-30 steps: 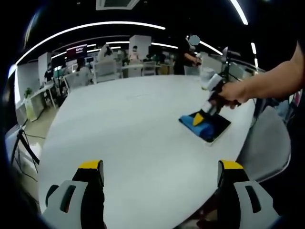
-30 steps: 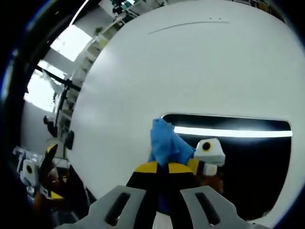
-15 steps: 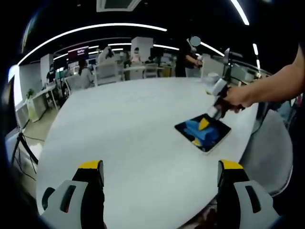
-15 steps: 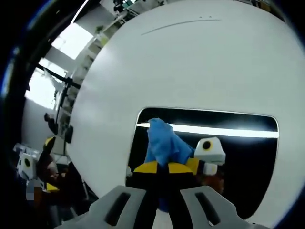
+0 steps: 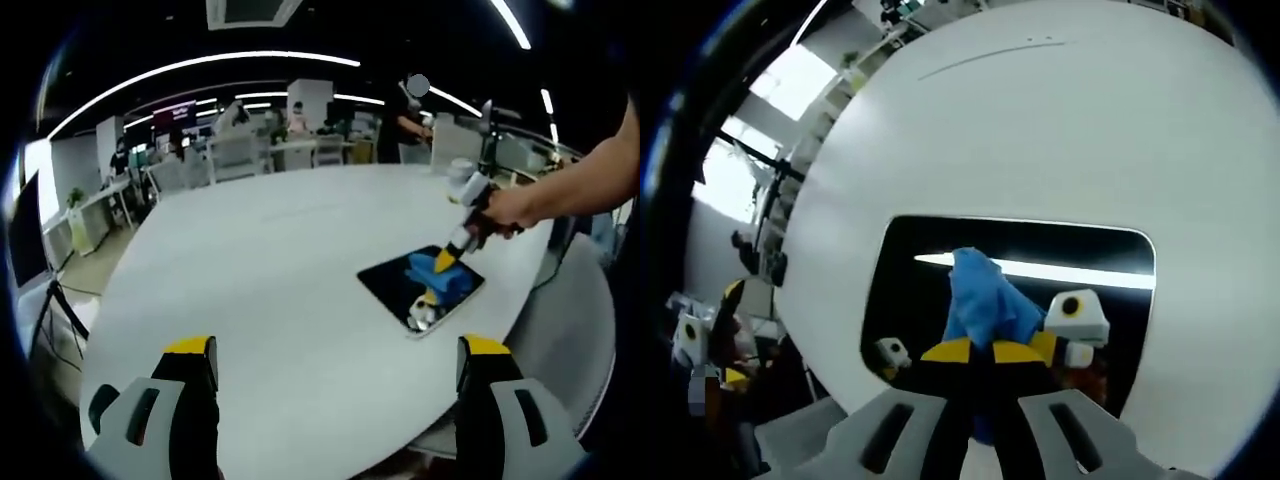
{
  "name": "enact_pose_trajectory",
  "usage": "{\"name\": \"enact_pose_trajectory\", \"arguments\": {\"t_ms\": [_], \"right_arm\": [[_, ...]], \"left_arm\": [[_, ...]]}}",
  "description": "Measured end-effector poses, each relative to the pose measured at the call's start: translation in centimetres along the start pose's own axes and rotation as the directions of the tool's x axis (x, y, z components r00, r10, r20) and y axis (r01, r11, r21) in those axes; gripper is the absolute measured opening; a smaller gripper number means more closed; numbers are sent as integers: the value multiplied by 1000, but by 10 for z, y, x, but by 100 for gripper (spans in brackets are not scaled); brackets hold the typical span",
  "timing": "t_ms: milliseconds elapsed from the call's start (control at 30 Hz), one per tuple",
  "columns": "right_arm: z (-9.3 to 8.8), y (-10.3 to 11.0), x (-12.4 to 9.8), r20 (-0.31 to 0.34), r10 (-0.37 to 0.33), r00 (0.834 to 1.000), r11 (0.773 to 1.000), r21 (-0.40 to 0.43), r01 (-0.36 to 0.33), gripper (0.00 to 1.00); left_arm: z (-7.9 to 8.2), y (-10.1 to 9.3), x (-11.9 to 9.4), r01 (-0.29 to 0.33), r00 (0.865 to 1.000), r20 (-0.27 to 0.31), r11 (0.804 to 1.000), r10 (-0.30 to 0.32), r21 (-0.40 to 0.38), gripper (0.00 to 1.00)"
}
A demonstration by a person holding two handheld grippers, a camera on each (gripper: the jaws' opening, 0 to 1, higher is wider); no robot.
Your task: Wipe the mirror surface with the cleaning cloth until all visible marks leave the cleaned area.
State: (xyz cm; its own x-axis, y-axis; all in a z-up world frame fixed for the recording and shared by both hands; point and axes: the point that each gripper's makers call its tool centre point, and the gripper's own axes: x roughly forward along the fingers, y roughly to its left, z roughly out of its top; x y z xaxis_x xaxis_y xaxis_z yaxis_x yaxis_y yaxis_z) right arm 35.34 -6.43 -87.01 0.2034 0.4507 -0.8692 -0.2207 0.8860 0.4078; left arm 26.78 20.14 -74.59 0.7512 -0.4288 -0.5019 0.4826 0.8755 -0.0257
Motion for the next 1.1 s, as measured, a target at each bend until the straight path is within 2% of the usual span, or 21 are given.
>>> {"name": "enact_pose_trajectory", "arguments": {"t_ms": [267, 500, 733, 867, 1100], "right_arm": [[2, -21, -6, 0, 10, 1000, 1000, 12, -10, 0], [-1, -26, -12, 6, 15, 1000, 999, 30, -15, 0], [-1, -44, -22, 10, 7, 1000, 998, 59, -7, 0], [-5, -52, -27, 5, -2, 1000, 997, 78, 1, 0], [-6, -59, -31, -7, -39, 999, 995, 96, 40, 0]], "left_arm": [[-4, -5, 13, 2, 1000, -7, 1000, -1, 30, 99], [2, -14, 19, 6, 1000, -9, 999, -6, 34, 99], [0, -12, 22, -1, 1000, -13, 999, 1, 33, 99], [1, -16, 25, 24, 999, -22, 999, -23, 40, 99], [1, -10, 35, 63, 998, -24, 997, -62, 39, 99]]}}
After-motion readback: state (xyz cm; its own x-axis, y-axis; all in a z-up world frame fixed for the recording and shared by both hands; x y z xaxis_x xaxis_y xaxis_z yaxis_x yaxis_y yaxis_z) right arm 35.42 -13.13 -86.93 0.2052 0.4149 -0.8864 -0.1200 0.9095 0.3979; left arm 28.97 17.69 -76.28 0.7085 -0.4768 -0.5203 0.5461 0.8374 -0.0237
